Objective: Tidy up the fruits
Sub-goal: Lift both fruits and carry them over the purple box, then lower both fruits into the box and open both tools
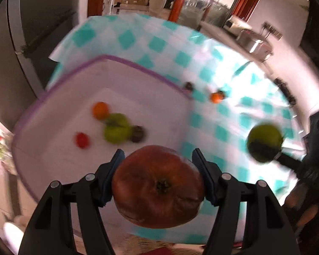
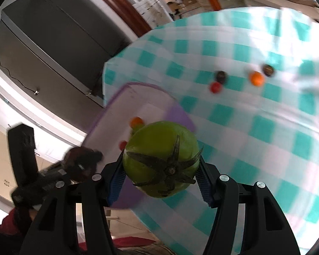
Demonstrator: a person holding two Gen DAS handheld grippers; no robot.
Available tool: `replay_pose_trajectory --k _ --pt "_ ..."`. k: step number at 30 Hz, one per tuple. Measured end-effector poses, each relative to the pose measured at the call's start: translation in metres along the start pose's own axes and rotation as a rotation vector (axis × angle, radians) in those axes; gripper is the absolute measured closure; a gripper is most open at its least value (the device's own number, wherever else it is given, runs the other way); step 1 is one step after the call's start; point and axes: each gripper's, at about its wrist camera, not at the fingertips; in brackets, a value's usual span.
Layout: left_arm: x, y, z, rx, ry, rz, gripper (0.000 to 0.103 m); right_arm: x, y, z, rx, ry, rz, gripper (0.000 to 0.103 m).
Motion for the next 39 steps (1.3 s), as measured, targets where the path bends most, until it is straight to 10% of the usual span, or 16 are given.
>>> replay_pose_trajectory --k 10,18,39 --pt "-0.019 0.079 -0.056 -0.071 0.258 -0.28 0.037 -0.074 0.134 -0.062 0.089 0.052 -0.153 0.044" --pt "-0.024 0.127 -0.098 0.001 0.062 -0.475 0.037 -0.084 0.228 -0.078 0.305 0.041 -0.368 0.044" --pt "-0.019 0.146 -0.121 -0.012 0.056 -0.567 0.034 -0.068 0.265 -0.065 0.436 0.091 -0.408 0.034"
Point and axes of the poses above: each gripper's, at about its wrist camera, not at the fingertips, and y roughly the way its jaws point, z to its right, x to its underside, and after that the axes turned 2 degrees about x, right-handed
